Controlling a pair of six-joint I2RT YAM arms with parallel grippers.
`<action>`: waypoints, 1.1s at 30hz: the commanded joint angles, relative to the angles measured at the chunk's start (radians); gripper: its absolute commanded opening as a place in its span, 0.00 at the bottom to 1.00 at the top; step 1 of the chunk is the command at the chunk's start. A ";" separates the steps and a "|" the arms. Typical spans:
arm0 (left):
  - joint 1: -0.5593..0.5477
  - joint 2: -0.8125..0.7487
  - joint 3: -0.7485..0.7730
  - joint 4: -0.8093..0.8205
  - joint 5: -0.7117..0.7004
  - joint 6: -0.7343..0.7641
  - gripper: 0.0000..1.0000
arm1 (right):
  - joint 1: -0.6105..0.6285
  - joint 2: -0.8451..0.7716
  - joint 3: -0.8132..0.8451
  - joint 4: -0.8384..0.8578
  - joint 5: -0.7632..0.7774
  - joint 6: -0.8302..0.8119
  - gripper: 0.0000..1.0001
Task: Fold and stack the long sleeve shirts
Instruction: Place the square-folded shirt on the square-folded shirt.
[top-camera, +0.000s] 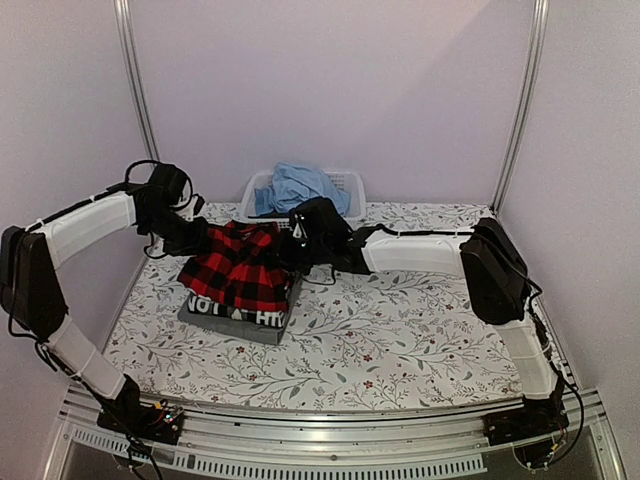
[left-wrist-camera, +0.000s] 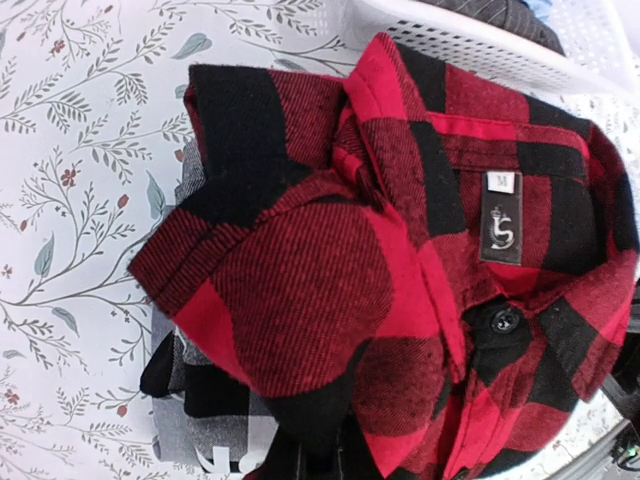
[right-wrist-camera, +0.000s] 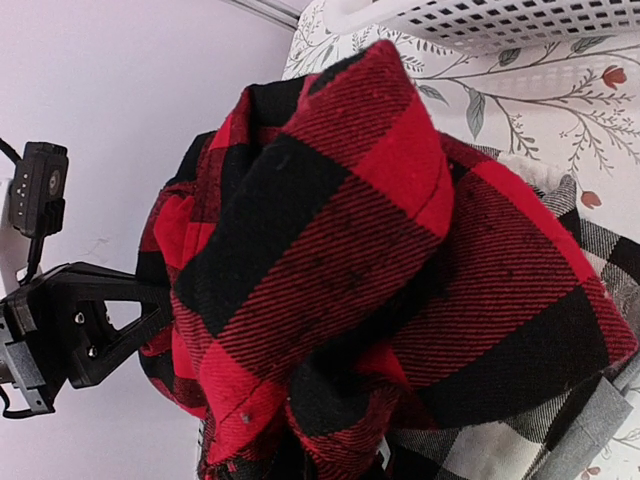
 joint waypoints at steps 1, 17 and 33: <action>0.031 0.060 -0.031 0.062 -0.013 0.027 0.00 | 0.014 0.065 0.049 0.080 -0.071 0.047 0.00; 0.089 0.172 -0.084 0.120 -0.040 0.019 0.00 | 0.002 -0.102 -0.248 0.095 0.031 0.010 0.19; 0.035 0.017 -0.025 0.063 -0.202 -0.017 0.45 | -0.005 -0.221 -0.195 0.005 0.048 -0.196 0.35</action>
